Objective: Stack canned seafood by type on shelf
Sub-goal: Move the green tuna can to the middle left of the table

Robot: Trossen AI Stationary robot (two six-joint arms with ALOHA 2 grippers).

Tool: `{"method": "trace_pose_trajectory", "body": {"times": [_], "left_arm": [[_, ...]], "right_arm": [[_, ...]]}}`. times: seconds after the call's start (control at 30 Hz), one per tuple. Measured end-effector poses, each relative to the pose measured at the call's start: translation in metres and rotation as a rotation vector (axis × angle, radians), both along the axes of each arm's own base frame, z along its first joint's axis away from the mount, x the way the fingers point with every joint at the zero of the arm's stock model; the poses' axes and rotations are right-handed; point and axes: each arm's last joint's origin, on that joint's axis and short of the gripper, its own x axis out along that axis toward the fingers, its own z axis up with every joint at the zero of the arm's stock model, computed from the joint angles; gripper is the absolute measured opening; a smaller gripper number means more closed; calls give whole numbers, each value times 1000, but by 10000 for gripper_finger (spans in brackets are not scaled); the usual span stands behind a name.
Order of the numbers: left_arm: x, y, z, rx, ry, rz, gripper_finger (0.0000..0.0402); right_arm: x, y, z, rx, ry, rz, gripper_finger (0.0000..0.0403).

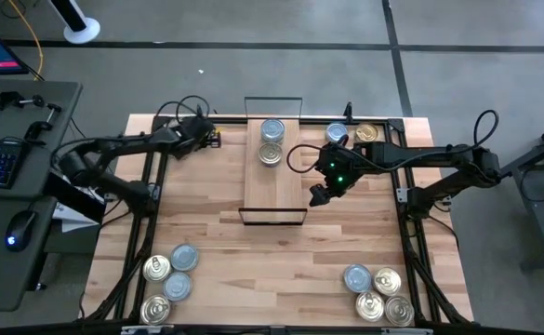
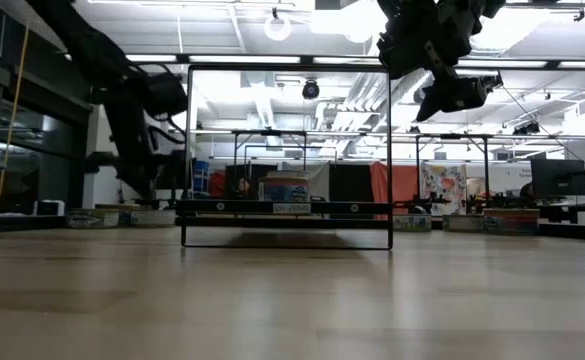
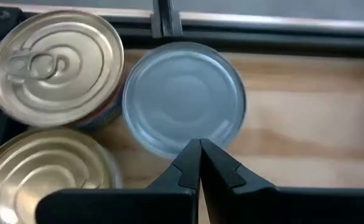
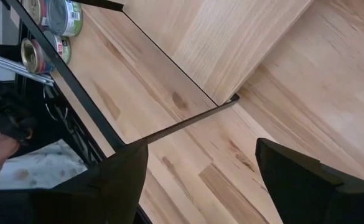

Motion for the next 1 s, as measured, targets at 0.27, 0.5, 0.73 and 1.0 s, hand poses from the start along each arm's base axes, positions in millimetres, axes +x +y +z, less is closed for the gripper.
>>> {"method": "trace_pose_trajectory", "body": {"times": [0.27, 0.5, 0.73, 1.0], "left_arm": [[11, 18, -4, 2, 55, 0, 0], [8, 20, -20, -45, 50, 60, 0], [15, -3, -23, -144, 124, -45, 0], [27, -70, -15, -281, 285, -277, 0]], "right_arm": [[0, 0, 0, -1, 0, 0, 288], [0, -1, 0, -27, 1, -11, 288], [0, -1, 0, -35, -2, -2, 288], [0, -1, -1, -74, -18, 56, 288]]}}
